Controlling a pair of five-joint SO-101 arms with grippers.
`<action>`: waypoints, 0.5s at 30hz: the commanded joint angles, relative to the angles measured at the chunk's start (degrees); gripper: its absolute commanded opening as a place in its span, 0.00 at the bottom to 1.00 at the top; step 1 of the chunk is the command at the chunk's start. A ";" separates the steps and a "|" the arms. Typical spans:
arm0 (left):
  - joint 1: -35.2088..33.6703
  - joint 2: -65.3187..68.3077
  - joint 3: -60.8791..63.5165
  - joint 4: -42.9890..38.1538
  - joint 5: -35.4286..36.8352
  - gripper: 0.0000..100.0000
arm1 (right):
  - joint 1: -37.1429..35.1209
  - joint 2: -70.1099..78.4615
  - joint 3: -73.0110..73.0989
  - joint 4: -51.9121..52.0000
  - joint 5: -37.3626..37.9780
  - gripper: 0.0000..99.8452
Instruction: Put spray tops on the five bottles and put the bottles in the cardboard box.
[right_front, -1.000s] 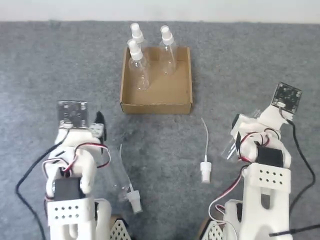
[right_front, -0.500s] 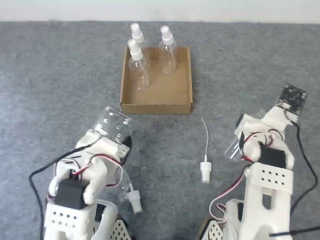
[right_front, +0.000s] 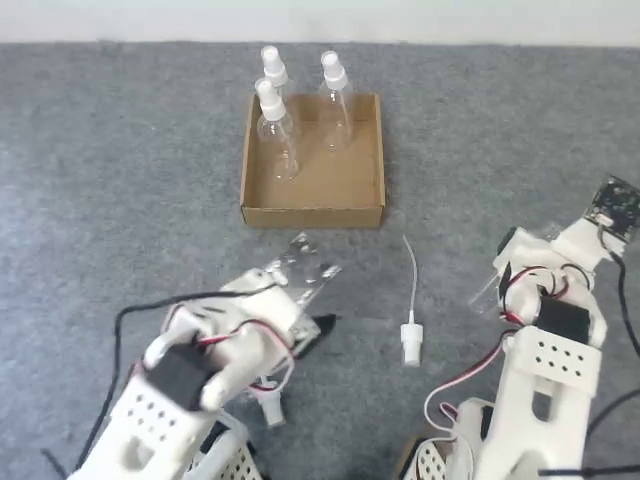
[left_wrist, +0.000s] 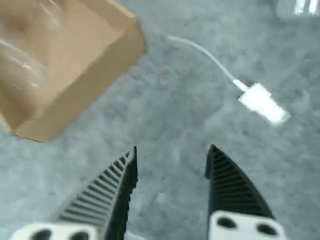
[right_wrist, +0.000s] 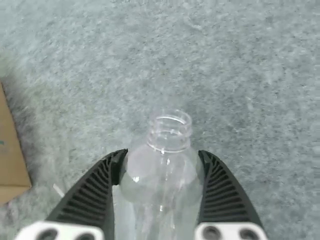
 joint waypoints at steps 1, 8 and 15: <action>4.04 9.49 -5.58 -4.31 5.45 0.21 | 2.33 -1.89 -0.88 -1.89 -2.02 0.01; 10.90 24.79 -11.30 -11.69 21.01 0.21 | 5.32 -2.15 -0.88 -2.07 -3.87 0.01; 16.62 40.18 -16.75 -15.82 28.75 0.21 | 5.93 -1.89 -0.88 -3.03 -3.87 0.01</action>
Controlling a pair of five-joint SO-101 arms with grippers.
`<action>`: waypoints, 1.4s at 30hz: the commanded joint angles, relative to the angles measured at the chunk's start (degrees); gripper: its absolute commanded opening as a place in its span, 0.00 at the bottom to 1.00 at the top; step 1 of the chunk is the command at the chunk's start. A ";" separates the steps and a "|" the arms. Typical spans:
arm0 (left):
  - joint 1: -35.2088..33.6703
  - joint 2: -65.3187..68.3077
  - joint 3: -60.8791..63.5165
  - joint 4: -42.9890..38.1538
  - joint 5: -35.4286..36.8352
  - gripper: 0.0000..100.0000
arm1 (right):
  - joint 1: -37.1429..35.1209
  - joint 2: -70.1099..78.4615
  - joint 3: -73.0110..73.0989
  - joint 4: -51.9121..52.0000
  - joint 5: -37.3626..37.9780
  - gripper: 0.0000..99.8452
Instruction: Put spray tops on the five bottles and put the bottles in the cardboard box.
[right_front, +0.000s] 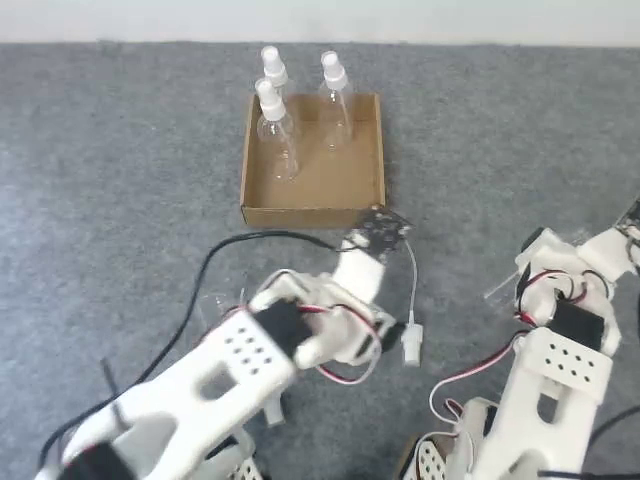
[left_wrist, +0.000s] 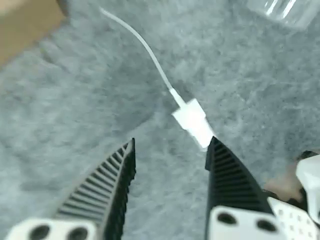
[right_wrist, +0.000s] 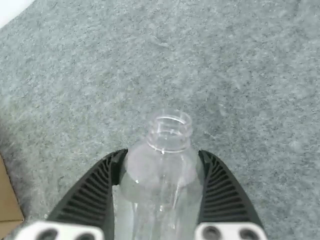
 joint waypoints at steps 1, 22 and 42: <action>2.11 6.15 -6.02 -2.20 3.87 0.21 | 0.75 -1.89 -0.88 -1.27 -0.62 0.01; 2.29 38.68 -24.66 -1.67 8.88 0.18 | 0.40 -1.89 -0.88 -1.27 -0.44 0.01; 2.02 39.21 -31.08 9.32 -3.16 0.01 | 0.40 -1.89 -0.88 -1.19 -0.35 0.01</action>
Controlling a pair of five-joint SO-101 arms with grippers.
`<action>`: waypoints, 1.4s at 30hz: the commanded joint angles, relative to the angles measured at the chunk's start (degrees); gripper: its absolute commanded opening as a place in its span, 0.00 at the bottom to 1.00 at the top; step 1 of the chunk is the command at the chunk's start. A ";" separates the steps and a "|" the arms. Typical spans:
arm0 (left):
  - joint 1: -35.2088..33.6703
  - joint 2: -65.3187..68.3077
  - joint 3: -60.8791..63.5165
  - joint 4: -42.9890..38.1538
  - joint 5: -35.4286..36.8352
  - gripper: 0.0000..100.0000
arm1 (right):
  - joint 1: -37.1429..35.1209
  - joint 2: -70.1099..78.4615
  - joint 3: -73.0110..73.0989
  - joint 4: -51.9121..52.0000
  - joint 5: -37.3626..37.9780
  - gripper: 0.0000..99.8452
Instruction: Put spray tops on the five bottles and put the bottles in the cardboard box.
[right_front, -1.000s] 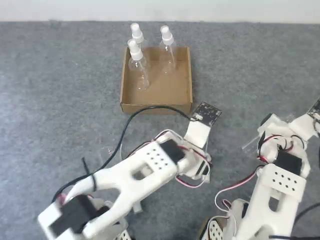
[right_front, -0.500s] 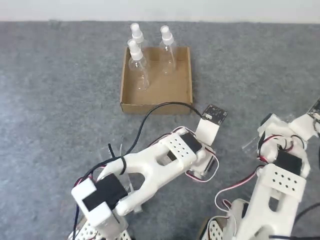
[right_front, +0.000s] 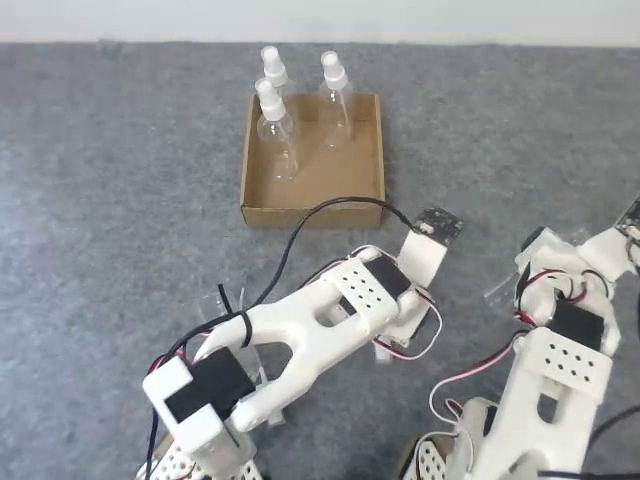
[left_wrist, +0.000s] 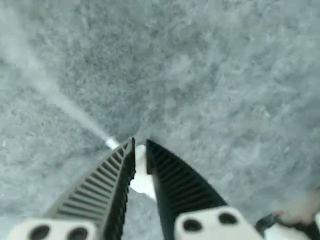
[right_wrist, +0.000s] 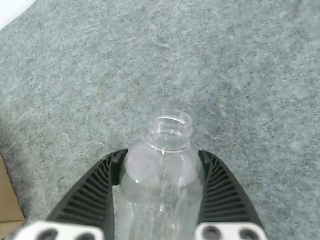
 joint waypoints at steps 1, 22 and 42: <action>-0.26 -0.53 -3.03 2.02 -5.98 0.01 | 0.40 -1.89 -0.88 -1.19 -0.35 0.01; -10.99 -20.04 6.02 4.04 -8.26 0.01 | 0.40 -1.89 -0.88 -1.19 -0.35 0.01; -11.34 -29.36 16.13 6.59 -47.47 0.14 | 0.66 -1.89 -0.79 -1.19 -0.35 0.01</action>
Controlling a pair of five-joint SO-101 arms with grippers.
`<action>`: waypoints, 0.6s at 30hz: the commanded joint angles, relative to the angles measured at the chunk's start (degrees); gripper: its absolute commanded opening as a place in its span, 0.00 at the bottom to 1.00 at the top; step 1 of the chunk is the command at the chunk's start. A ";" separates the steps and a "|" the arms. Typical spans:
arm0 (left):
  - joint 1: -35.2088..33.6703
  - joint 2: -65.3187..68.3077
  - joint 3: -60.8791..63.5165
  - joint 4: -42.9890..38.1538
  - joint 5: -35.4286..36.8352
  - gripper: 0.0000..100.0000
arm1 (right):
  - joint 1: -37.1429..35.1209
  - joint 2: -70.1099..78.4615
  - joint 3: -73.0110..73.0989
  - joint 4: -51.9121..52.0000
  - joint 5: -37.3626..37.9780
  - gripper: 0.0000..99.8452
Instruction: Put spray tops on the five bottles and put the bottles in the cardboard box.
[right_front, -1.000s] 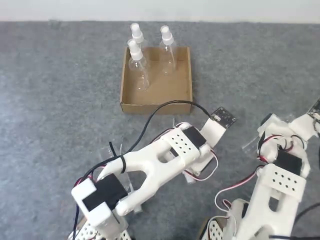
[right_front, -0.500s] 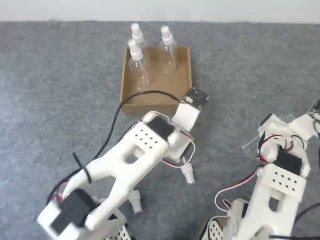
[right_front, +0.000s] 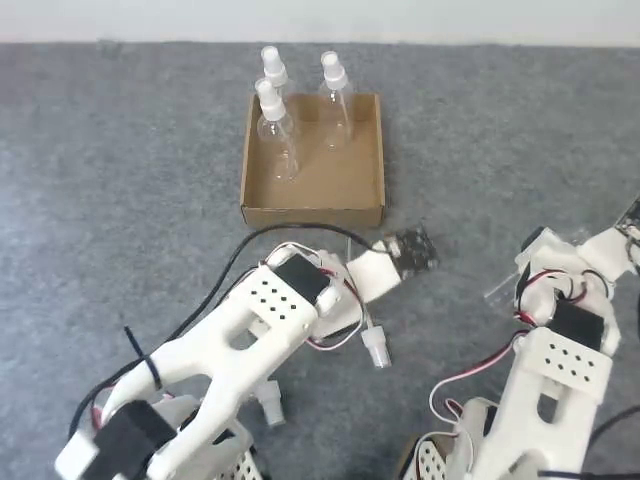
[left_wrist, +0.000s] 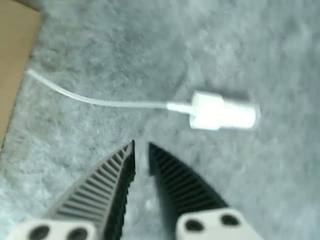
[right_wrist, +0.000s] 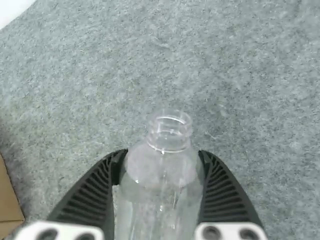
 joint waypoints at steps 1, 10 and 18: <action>-0.35 -2.99 -3.91 5.27 -6.77 0.16 | 0.75 -1.89 -0.79 -1.19 -0.26 0.01; -0.26 -2.99 -12.26 14.33 -25.58 0.19 | 6.11 -2.42 -0.88 -1.27 -0.26 0.01; 0.09 -2.81 -12.88 14.33 -39.47 0.22 | 10.51 -1.98 -0.88 -2.59 6.07 0.02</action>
